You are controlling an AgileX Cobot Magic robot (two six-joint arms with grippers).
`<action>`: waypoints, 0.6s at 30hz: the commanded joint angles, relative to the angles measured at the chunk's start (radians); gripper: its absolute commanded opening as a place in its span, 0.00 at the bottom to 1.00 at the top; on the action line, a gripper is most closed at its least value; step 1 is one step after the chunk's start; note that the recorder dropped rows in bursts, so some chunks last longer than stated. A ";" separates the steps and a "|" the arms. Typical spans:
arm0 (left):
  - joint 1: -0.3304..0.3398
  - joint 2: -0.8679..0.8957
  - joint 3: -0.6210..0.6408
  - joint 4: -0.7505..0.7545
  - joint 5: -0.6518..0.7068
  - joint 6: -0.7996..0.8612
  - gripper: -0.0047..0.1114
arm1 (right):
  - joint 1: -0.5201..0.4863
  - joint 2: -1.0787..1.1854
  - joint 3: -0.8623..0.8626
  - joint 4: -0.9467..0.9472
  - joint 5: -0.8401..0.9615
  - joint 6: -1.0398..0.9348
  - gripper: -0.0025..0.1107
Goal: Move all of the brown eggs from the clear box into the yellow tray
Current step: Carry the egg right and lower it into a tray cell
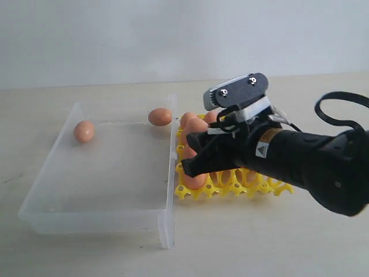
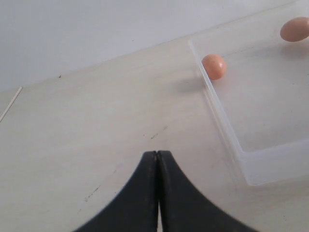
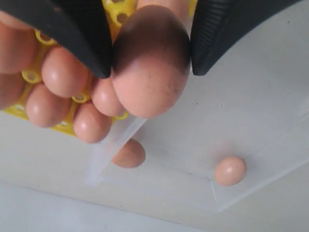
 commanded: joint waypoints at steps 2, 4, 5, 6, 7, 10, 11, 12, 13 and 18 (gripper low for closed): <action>-0.002 -0.006 -0.004 0.000 -0.008 -0.006 0.04 | -0.006 -0.034 0.123 0.016 -0.079 -0.015 0.02; -0.002 -0.006 -0.004 0.000 -0.008 -0.006 0.04 | -0.006 -0.032 0.155 0.039 -0.111 -0.015 0.02; -0.002 -0.006 -0.004 0.000 -0.008 -0.006 0.04 | -0.006 -0.032 0.169 0.051 -0.131 -0.015 0.02; -0.002 -0.006 -0.004 0.000 -0.008 -0.006 0.04 | -0.006 -0.032 0.176 0.061 -0.141 -0.015 0.02; -0.002 -0.006 -0.004 0.000 -0.008 -0.006 0.04 | -0.009 -0.032 0.180 0.069 -0.147 -0.015 0.02; -0.002 -0.006 -0.004 0.000 -0.008 -0.006 0.04 | -0.033 -0.009 0.180 0.076 -0.150 -0.014 0.02; -0.002 -0.006 -0.004 0.000 -0.008 -0.006 0.04 | -0.040 0.001 0.178 0.076 -0.150 -0.014 0.02; -0.002 -0.006 -0.004 0.000 -0.008 -0.006 0.04 | -0.040 0.021 0.178 0.076 -0.158 -0.014 0.02; -0.002 -0.006 -0.004 0.000 -0.008 -0.006 0.04 | -0.040 0.033 0.178 0.076 -0.160 -0.014 0.02; -0.002 -0.006 -0.004 0.000 -0.008 -0.006 0.04 | -0.040 0.107 0.177 0.044 -0.200 -0.014 0.02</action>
